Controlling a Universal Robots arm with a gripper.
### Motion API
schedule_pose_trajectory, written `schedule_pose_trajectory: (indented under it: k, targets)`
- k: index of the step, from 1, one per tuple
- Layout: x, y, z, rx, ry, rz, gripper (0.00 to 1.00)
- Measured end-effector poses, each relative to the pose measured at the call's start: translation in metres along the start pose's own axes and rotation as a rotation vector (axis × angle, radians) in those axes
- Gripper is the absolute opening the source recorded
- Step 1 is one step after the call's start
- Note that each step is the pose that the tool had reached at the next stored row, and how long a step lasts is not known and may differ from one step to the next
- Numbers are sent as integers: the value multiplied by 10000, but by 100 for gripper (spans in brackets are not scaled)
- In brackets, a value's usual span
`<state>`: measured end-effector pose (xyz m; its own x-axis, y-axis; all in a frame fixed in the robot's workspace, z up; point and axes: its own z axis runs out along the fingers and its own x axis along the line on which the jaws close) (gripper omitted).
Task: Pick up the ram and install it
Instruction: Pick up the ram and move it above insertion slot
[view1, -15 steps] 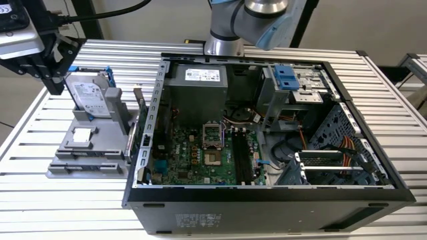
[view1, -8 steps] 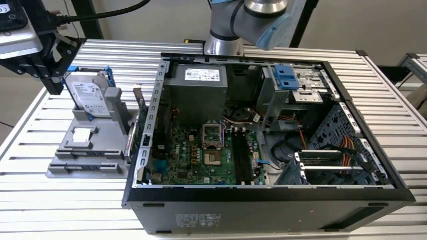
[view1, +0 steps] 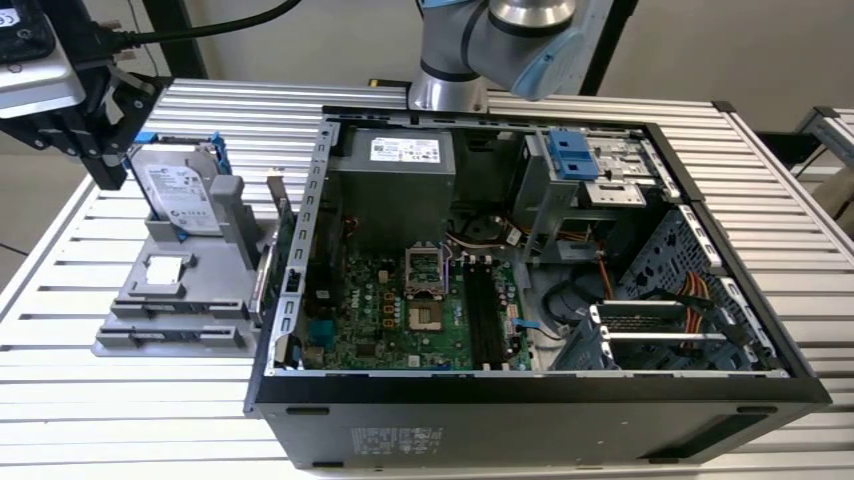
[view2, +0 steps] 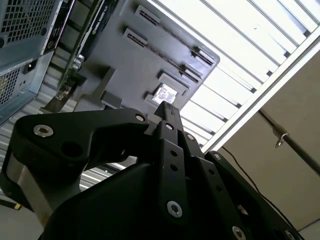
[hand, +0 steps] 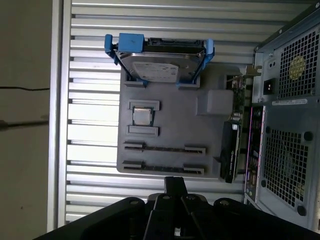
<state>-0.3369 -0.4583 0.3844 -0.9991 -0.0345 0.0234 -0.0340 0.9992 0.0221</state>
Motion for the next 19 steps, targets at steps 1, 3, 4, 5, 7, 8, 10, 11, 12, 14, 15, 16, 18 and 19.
schedule_pose_trajectory:
  k: [1, 3, 4, 5, 7, 8, 10, 11, 12, 14, 15, 16, 18, 19]
  targets:
    - [0, 0, 0, 1, 1, -32, 0]
    - [1, 0, 0, 3, 3, -116, 0]
    - [1, 0, 0, 4, 4, -163, 0]
    - [2, 0, -1, 5, 5, -210, 0]
    - [2, 0, -1, 9, 8, -325, 0]
    - [3, 0, -1, 10, 10, -387, 0]
    - [4, 0, 0, 13, 12, -531, 0]
    - [4, 0, 0, 15, 13, -614, 0]
    - [4, 0, 0, 16, 15, -692, 0]
    - [4, 0, 0, 20, 18, -835, 0]
    - [5, 0, 0, 22, 20, -912, 0]
    - [5, 0, 0, 25, 22, -994, 0]
    - [5, 0, 0, 30, 26, -1171, 0]
    - [6, 0, 0, 32, 28, -1254, 0]
